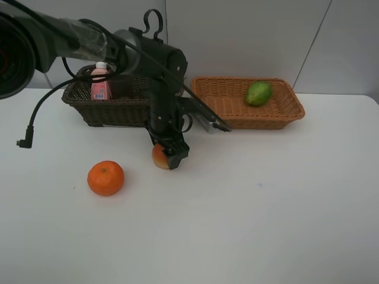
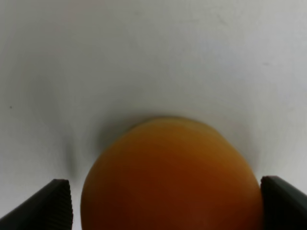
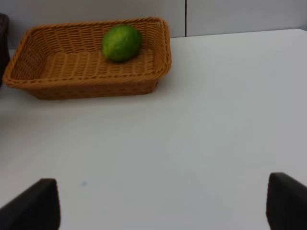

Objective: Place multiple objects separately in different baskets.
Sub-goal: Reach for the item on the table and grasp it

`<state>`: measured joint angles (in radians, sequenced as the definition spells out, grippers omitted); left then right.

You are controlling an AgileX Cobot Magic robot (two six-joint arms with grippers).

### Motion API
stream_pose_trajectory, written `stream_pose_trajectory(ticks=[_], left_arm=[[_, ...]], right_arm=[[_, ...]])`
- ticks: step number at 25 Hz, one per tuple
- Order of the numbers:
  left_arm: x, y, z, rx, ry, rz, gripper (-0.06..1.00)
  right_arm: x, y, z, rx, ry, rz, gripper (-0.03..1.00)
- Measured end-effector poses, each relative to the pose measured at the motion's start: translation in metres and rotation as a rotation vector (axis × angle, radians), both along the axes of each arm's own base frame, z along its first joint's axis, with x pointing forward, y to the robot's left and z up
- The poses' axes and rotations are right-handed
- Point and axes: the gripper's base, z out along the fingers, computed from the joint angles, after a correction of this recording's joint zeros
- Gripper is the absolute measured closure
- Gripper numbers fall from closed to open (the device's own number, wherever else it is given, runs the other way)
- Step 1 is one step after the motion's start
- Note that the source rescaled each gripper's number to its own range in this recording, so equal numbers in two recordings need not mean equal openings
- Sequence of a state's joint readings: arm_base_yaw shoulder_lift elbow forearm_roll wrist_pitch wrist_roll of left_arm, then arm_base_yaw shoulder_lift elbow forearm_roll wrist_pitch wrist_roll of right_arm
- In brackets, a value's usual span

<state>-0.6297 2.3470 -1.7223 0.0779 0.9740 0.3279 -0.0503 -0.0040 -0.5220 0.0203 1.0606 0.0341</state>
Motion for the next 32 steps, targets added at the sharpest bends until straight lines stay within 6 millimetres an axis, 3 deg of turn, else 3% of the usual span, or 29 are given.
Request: stream_pose_trajectory(ticks=[18, 23, 32], left_arm=[[-0.0002, 0.0000, -0.0034, 0.004, 0.006, 0.001, -0.04], [-0.0002, 0.0000, -0.0034, 0.004, 0.004, 0.029, 0.19], [-0.0019, 0.0013, -0.0032, 0.019, 0.020, 0.054, 0.19]], right_arm=[[0.0000, 0.0000, 0.0000, 0.000, 0.000, 0.000, -0.03], [0.0000, 0.0000, 0.0000, 0.000, 0.000, 0.000, -0.03], [0.0000, 0.0000, 0.0000, 0.000, 0.000, 0.000, -0.03]])
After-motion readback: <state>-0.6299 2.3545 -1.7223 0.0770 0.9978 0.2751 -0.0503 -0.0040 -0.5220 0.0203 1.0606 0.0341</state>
